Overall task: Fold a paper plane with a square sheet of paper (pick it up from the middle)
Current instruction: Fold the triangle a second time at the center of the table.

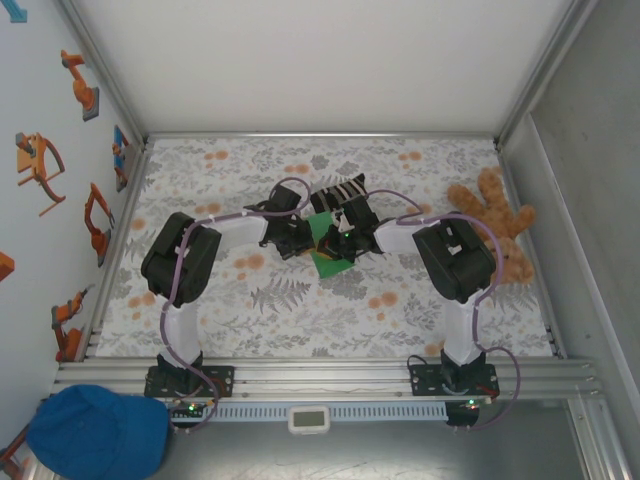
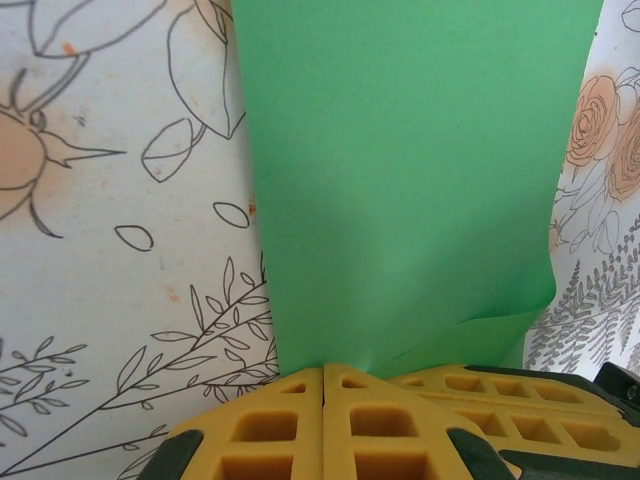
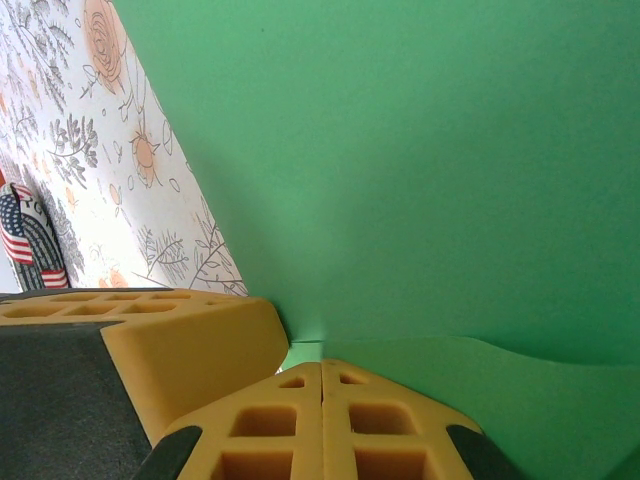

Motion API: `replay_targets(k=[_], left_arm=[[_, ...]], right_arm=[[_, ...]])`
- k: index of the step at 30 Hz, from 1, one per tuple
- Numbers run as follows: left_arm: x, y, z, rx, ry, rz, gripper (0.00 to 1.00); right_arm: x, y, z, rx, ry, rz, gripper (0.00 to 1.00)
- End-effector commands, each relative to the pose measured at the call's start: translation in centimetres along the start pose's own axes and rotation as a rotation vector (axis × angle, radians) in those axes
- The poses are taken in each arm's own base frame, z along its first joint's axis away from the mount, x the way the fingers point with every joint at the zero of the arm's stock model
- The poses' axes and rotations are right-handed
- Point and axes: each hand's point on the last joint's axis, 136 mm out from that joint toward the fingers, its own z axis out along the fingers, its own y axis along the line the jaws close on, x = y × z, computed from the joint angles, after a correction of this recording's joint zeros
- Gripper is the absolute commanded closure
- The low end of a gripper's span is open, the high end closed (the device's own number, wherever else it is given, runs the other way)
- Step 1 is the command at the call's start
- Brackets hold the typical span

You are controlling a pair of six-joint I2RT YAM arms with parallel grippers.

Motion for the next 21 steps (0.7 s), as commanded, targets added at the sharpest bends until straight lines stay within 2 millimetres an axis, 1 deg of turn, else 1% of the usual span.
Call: replay_targets(k=[1,3,8,10,13,18,21], left_arm=[[2.3,3.1,1.4,-0.128,0.088,0.006,1.0],[2.8,3.9,1.6,-0.16,0.106,0.015,1.0],[4.2,6.9,2.2,-0.262,0.16,0.036,1.0],[4.5,7.8,2.3,-0.293,0.169,0.047,1.0],[4.7,8.5,2.2,-0.322,0.173,0.063,1.0],[4.4,8.2,2.3,-0.319,0.167,0.073,1.0],[4.3,8.2,2.3,-0.317,0.166,0.075,1.0]], right_arm=[[1.1,-2.6,0.8,0.08,0.03,0.049,1.0],[1.0,-1.9,0.7,0.053,0.025,0.043,1.0],[0.1,0.7,-0.5,-0.028,-0.01,0.001,1.0],[-0.2,1.1,-1.1,-0.041,-0.022,-0.009,1.0],[-0.4,0.9,-2.0,-0.039,-0.037,-0.022,1.0],[-0.5,0.0,-2.8,-0.03,-0.032,-0.049,1.0],[-0.4,-0.7,-2.7,-0.011,-0.022,-0.058,1.0]])
